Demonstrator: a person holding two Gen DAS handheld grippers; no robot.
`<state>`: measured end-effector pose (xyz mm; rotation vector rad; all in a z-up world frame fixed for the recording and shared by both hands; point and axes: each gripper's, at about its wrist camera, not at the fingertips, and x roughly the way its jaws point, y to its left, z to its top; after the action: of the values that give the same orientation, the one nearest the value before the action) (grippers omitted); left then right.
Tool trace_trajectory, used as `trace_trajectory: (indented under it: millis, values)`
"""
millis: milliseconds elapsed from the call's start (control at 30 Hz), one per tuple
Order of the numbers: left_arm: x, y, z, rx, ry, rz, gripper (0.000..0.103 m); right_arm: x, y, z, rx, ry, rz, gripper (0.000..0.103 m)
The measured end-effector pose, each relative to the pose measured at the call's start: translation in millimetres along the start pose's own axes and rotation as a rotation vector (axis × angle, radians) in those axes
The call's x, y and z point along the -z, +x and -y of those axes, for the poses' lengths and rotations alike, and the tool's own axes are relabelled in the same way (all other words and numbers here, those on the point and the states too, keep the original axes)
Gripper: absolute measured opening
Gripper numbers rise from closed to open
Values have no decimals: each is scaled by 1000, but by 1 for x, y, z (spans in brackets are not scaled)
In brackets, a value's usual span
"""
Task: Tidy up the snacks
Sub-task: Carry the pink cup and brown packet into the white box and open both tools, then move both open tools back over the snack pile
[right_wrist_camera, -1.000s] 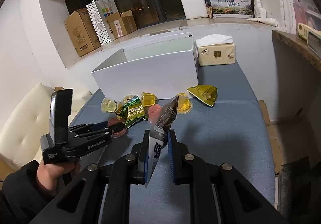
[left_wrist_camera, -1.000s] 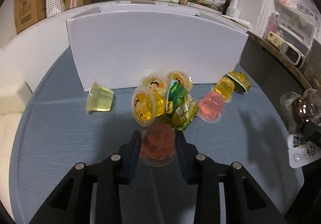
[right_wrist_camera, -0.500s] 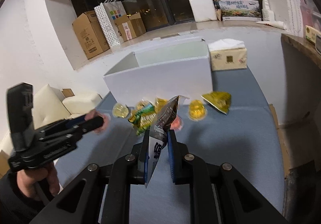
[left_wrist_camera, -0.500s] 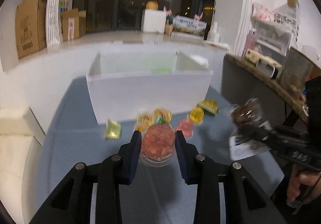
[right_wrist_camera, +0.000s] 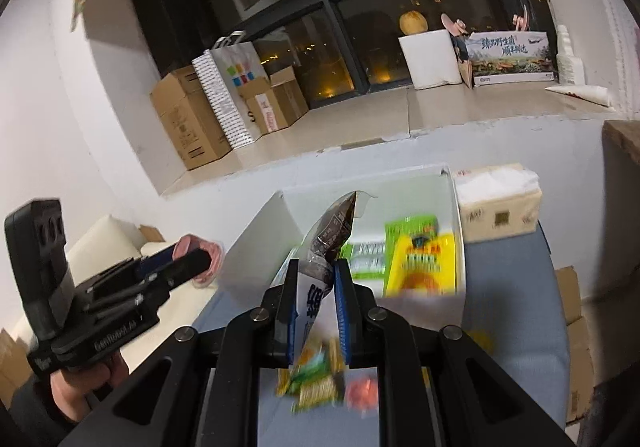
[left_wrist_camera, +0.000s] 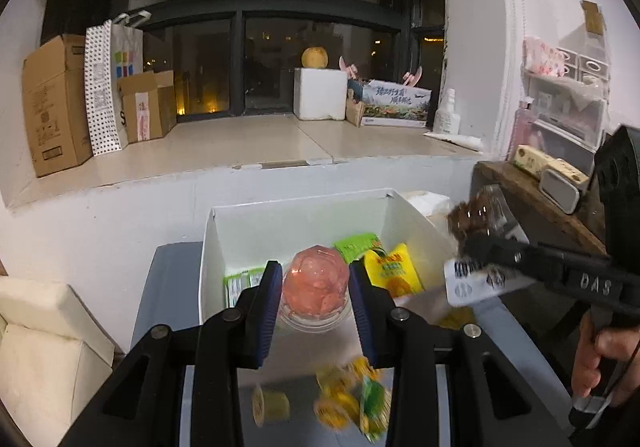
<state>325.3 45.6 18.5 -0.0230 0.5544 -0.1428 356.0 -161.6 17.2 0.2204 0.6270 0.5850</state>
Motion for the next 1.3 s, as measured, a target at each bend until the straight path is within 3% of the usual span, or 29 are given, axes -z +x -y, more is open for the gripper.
trace_trajectory:
  millis: [133, 300, 333, 367, 400, 433, 467, 533, 700, 833, 933, 1300]
  values:
    - [-8, 38, -14, -21, -40, -29, 38, -20, 32, 15, 12, -17, -29, 16]
    - [-2, 71, -22, -49, -37, -66, 40, -20, 58, 28, 42, -21, -78, 18]
    - [-1, 75, -23, -52, -33, -70, 49, -19, 61, 30, 61, -20, -78, 19]
    - [1, 79, -24, -64, -26, -81, 72, -17, 63, 32, 78, -15, -76, 39]
    - [4, 82, -25, -83, -24, -89, 86, -16, 63, 36, 82, -4, -71, 71]
    - [6, 83, -26, -98, -25, -88, 103, -14, 62, 41, 69, 22, -56, 81]
    - [9, 79, -28, -101, -26, -72, 103, -12, 60, 44, 57, 36, -47, 86]
    - [13, 72, -28, -95, -21, -50, 103, -9, 58, 46, 65, 41, -50, 86]
    - [18, 60, -28, -91, -19, -65, 103, -1, 45, 47, 53, 66, -55, 92]
    - [21, 39, -21, -85, -26, -56, 103, 6, 22, 40, 34, 57, -30, 95]
    - [26, 17, -12, -68, -23, -51, 103, 16, -2, 32, 25, 44, -18, 103]
    - [87, -73, 27, -44, -51, -55, 103, 95, -97, 1, 91, -14, 6, 103]
